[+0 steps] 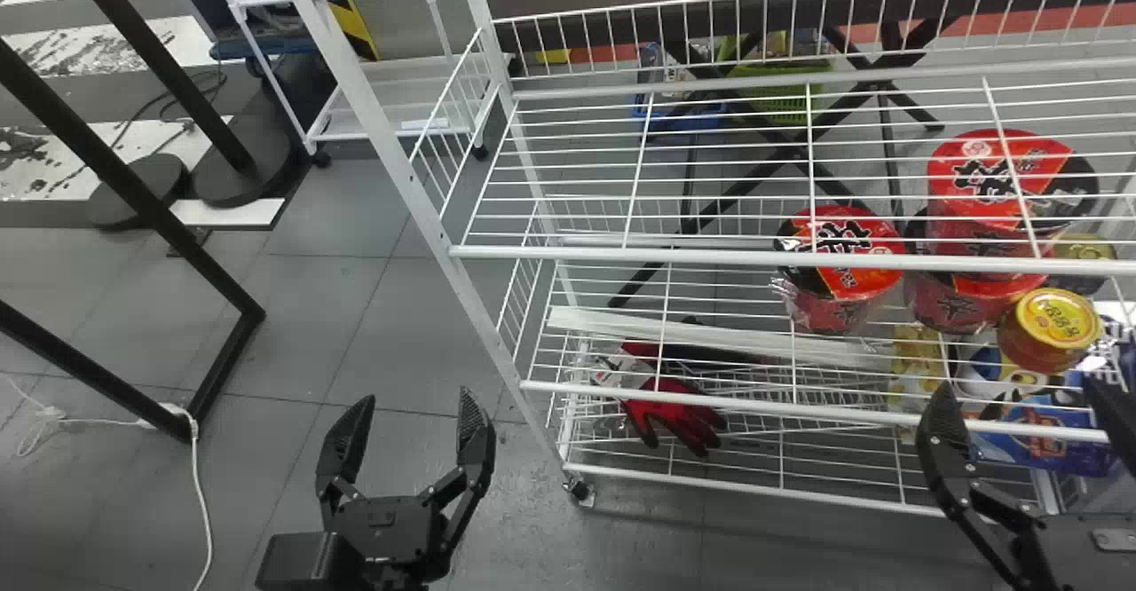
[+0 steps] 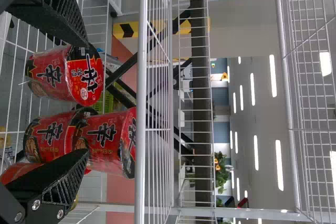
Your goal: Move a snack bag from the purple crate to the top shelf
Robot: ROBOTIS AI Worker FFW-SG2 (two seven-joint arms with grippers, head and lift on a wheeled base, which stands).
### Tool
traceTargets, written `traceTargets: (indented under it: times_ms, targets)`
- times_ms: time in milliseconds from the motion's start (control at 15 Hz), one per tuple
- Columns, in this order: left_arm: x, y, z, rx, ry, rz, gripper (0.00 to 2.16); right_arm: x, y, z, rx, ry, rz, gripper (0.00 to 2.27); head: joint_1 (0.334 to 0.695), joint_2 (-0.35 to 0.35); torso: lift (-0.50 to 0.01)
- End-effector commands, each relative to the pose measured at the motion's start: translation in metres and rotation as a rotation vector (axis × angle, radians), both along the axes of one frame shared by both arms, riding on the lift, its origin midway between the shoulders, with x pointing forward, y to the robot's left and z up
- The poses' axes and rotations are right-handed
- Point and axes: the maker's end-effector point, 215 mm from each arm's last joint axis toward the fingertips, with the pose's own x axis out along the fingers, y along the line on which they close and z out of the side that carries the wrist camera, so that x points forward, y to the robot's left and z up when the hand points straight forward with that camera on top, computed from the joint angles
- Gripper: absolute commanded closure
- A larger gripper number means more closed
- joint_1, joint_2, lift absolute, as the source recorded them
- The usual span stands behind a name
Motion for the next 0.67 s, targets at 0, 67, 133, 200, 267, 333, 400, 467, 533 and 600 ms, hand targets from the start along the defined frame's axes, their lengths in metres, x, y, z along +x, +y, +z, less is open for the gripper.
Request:
traceTargets:
  times_ms: [0, 67, 133, 200, 267, 333, 400, 467, 533, 600]
  targets:
    - [0.0018, -0.0001, 0.0016, 0.000, -0.006, 0.001, 0.12, 0.0002, -0.0009, -0.0001, 0.000, 0.000, -0.001, 0.09, 0.695, 0.264, -0.412]
    - [0.0018, -0.0005, 0.0024, 0.000, -0.009, 0.002, 0.12, 0.0000, -0.0009, -0.0009, -0.001, 0.001, -0.001, 0.09, 0.695, 0.263, -0.416]
    - [0.0016, -0.0009, 0.0023, 0.004, -0.009, 0.006, 0.11, 0.0007, -0.0010, 0.0006, 0.000, -0.003, -0.002, 0.09, 0.695, 0.262, -0.421]
    - [0.0012, -0.0017, 0.0017, 0.014, -0.007, 0.010, 0.11, 0.0007, -0.0010, 0.0006, 0.000, -0.003, -0.002, 0.09, 0.695, 0.261, -0.424]
    - [0.0016, -0.0022, 0.0033, 0.018, -0.013, 0.011, 0.11, 0.0013, -0.0010, 0.0012, 0.000, -0.005, -0.002, 0.09, 0.695, 0.262, -0.428]
    - [0.0003, -0.0024, 0.0042, 0.018, -0.019, 0.009, 0.11, 0.0021, -0.0014, 0.0006, -0.001, -0.004, -0.001, 0.09, 0.695, 0.262, -0.432]
    - [0.0010, -0.0024, 0.0047, 0.018, -0.020, 0.009, 0.11, 0.0021, -0.0014, -0.0007, -0.001, -0.002, -0.001, 0.09, 0.695, 0.259, -0.436]
    - [0.0009, -0.0016, 0.0048, 0.019, -0.020, 0.011, 0.11, 0.0025, -0.0015, -0.0009, -0.001, -0.002, -0.001, 0.09, 0.695, 0.257, -0.440]
    - [0.0008, -0.0017, 0.0047, 0.018, -0.020, 0.012, 0.11, 0.0027, -0.0017, -0.0019, -0.002, -0.001, -0.001, 0.09, 0.695, 0.257, -0.444]
    - [0.0004, -0.0023, 0.0031, 0.017, -0.017, 0.011, 0.11, 0.0032, -0.0019, -0.0022, -0.002, 0.000, -0.002, 0.09, 0.695, 0.256, -0.448]
